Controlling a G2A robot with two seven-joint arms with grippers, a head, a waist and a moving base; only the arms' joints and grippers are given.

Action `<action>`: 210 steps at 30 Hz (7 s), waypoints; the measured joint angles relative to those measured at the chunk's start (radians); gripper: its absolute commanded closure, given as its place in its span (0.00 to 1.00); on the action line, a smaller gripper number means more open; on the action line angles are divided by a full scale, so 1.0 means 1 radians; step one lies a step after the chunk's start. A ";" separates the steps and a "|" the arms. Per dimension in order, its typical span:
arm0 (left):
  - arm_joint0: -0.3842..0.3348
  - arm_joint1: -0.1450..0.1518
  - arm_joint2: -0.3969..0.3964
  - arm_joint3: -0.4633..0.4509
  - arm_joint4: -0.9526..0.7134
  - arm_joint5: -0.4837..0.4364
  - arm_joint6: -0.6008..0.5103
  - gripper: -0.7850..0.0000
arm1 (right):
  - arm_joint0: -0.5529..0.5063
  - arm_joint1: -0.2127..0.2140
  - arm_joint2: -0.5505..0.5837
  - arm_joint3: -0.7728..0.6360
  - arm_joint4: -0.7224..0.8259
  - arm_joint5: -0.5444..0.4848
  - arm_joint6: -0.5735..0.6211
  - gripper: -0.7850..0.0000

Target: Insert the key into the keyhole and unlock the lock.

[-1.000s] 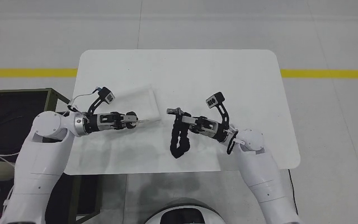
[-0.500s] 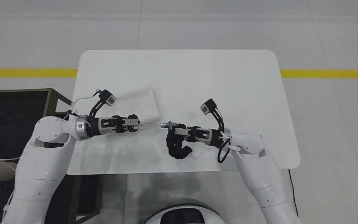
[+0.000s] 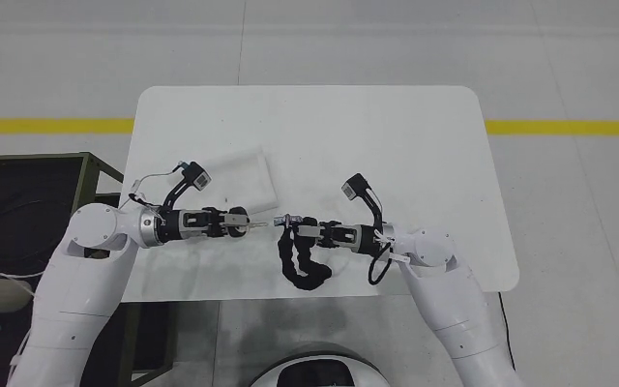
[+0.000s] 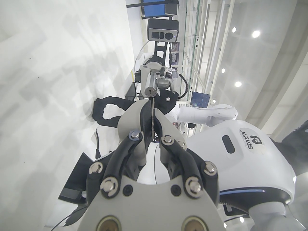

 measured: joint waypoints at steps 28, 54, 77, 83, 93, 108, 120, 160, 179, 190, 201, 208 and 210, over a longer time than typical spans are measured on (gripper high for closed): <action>0.003 -0.006 0.011 -0.024 0.024 0.019 0.023 1.00 | 0.005 0.026 -0.038 -0.003 0.034 -0.010 -0.010 1.00; 0.005 -0.009 0.018 -0.037 0.034 0.016 0.007 0.84 | 0.023 0.036 -0.098 0.011 0.056 -0.023 -0.028 1.00; 0.039 -0.011 -0.048 0.001 -0.045 -0.073 0.037 0.36 | 0.021 0.058 -0.046 0.015 0.091 -0.030 -0.057 1.00; 0.040 -0.015 -0.029 0.027 -0.047 -0.107 0.016 0.78 | 0.023 0.060 -0.058 0.011 0.100 -0.028 -0.059 1.00; 0.022 -0.019 -0.007 0.042 -0.032 -0.097 0.013 0.88 | 0.026 0.062 -0.081 0.015 0.105 -0.030 -0.062 1.00; 0.015 -0.022 0.003 0.038 -0.005 -0.087 0.019 1.00 | 0.021 0.074 -0.089 -0.003 0.011 -0.044 -0.081 1.00; 0.017 -0.023 0.006 0.031 0.000 -0.090 -0.003 1.00 | 0.038 0.078 -0.103 0.006 0.046 -0.063 -0.046 1.00; 0.067 -0.020 -0.074 -0.042 0.073 -0.081 0.169 1.00 | 0.065 0.082 -0.083 0.071 0.189 -0.054 -0.028 1.00; 0.215 -0.050 -0.158 -0.219 0.782 -0.287 0.987 1.00 | 0.030 0.089 -0.067 0.013 0.222 -0.018 -0.077 1.00; 0.100 -0.067 -0.140 -0.212 1.592 -0.327 1.803 1.00 | 0.029 0.098 -0.022 -0.015 0.339 0.000 -0.045 1.00; 0.087 -0.041 -0.087 -0.164 2.486 -0.238 2.376 1.00 | 0.038 0.101 -0.038 -0.007 0.335 0.002 -0.009 1.00; 0.090 -0.039 -0.091 -0.160 2.511 -0.232 2.381 1.00 | 0.031 0.101 -0.037 -0.013 0.331 0.000 -0.019 1.00; 0.100 -0.035 -0.097 -0.201 2.555 -0.189 2.385 1.00 | 0.012 0.103 -0.035 -0.034 0.321 0.004 -0.038 1.00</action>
